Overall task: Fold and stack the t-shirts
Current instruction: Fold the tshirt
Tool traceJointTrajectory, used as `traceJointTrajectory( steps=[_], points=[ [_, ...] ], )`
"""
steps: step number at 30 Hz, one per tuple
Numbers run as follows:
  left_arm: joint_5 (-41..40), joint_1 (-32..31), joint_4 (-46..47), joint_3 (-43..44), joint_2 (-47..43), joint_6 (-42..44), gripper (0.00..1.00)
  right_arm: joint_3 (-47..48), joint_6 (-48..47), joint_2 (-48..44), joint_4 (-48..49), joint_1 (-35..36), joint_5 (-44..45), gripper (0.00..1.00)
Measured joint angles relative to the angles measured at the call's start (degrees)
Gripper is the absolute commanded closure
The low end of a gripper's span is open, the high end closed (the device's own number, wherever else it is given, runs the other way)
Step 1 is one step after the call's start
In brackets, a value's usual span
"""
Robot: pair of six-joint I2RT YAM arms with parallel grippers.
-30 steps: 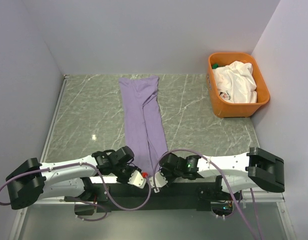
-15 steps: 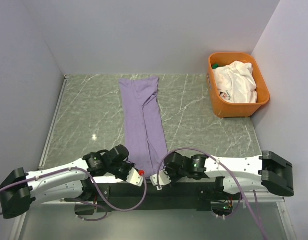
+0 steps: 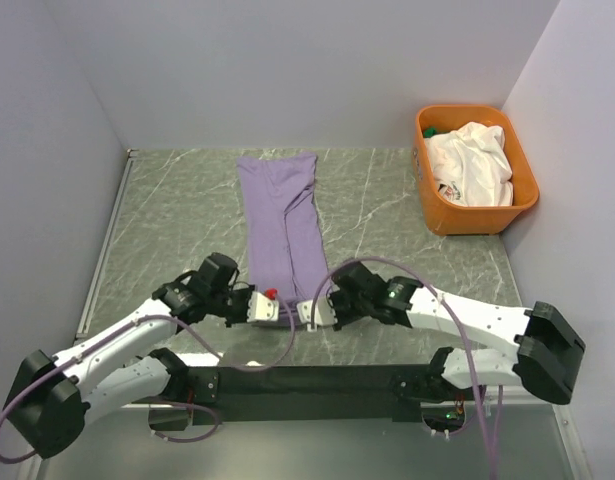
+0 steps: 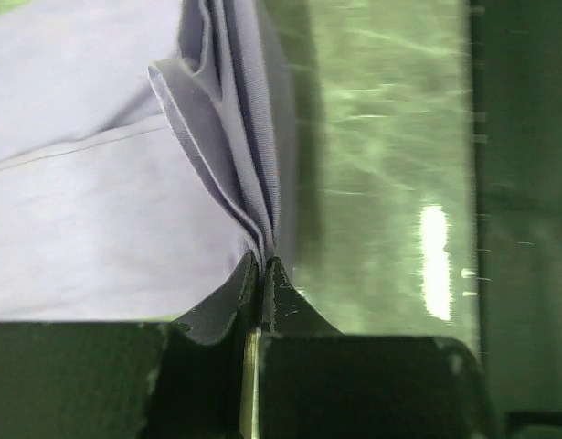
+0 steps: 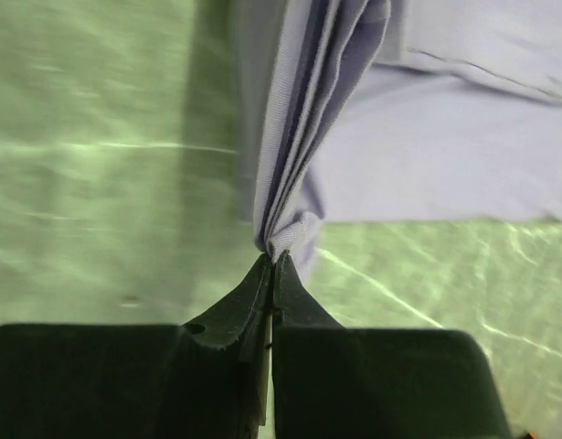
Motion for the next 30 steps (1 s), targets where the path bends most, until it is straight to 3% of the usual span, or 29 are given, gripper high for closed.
traceJointTrajectory(
  steps=[11,15,27,28,29,30],
  points=[
    [5.5,18.2,6.5,9.4,16.6,9.0,0.98,15.2,-10.4,15.6,1.5,-13.9,-4.1,1.0],
    [7.7,23.2,8.2,16.5,26.1,11.6,0.98,22.5,-13.4,22.7,1.2,-17.7,-5.5,1.0],
    [9.9,29.4,11.1,38.2,49.2,14.6,0.93,45.7,-18.7,42.8,-0.4,-26.1,-7.6,1.0],
    [9.9,29.6,11.1,39.3,50.4,14.8,0.92,47.0,-18.9,44.0,-0.4,-26.4,-7.6,0.99],
    [9.8,29.8,11.1,40.3,51.7,15.0,0.86,48.2,-18.9,45.4,-0.3,-26.6,-7.5,0.83],
    [9.8,30.1,10.9,41.2,52.8,15.3,0.8,49.0,-18.6,46.5,-0.1,-26.7,-7.3,0.74]
  ],
)
